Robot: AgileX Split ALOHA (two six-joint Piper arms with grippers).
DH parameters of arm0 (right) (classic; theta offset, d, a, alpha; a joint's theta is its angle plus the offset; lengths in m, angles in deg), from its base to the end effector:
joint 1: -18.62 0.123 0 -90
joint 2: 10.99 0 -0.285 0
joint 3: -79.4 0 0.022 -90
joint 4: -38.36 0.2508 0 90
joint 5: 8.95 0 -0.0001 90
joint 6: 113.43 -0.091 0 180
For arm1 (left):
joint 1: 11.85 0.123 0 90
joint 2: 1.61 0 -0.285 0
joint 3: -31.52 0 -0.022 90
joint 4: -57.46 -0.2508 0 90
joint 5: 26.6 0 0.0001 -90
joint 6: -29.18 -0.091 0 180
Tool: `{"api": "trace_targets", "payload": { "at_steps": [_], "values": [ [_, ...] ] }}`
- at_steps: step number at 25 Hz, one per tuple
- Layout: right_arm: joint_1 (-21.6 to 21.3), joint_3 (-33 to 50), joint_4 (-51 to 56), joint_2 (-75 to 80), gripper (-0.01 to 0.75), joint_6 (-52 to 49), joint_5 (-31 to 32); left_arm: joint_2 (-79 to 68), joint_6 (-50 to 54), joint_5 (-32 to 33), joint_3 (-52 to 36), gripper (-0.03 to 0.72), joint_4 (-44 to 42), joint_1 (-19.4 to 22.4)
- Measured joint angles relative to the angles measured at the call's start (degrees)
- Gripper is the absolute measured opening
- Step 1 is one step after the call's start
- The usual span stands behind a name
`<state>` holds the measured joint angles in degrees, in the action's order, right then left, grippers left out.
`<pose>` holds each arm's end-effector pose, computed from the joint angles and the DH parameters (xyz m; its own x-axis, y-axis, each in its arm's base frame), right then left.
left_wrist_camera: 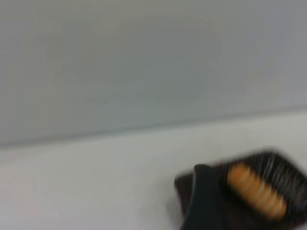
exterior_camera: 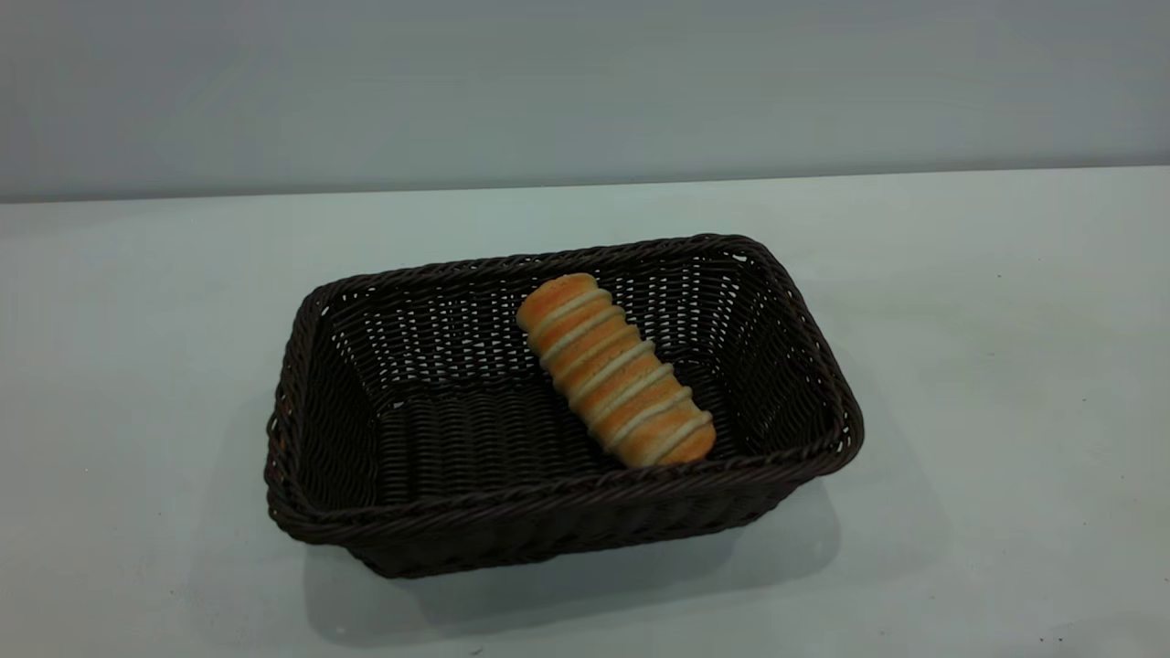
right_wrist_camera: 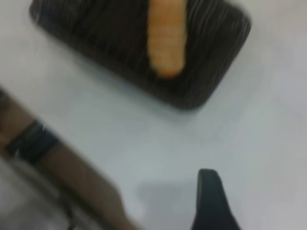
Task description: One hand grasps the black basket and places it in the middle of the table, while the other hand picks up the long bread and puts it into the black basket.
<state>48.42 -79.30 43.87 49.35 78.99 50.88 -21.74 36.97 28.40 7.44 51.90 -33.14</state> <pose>0.1355 0.0863 0.3580 -0.5777 -0.5232 -0.6265 -0.6462 0.7621 -0.0407 -0.0150 0.0136 0.4018 -0.1698 -0.0195 -0.9853 0.2762 0.9588 -0.0666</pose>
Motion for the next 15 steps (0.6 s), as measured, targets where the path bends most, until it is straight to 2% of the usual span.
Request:
{"api": "trace_targets", "payload": {
  "at_steps": [6,9,15],
  "values": [
    [0.0,13.6,1.5,-10.6,0.43,-0.7,2.7,0.0,-0.9,11.3,-3.8,0.572,-0.6,0.0],
    [0.0,20.9,2.7,-17.6,0.427,0.3,2.2,0.8,-0.9,11.3,-7.9,0.557,-1.1,0.0],
    [0.0,26.8,3.7,-30.6,0.427,2.7,2.1,6.4,-0.9,11.3,-15.9,0.544,-1.2,0.0]
  ]
}}
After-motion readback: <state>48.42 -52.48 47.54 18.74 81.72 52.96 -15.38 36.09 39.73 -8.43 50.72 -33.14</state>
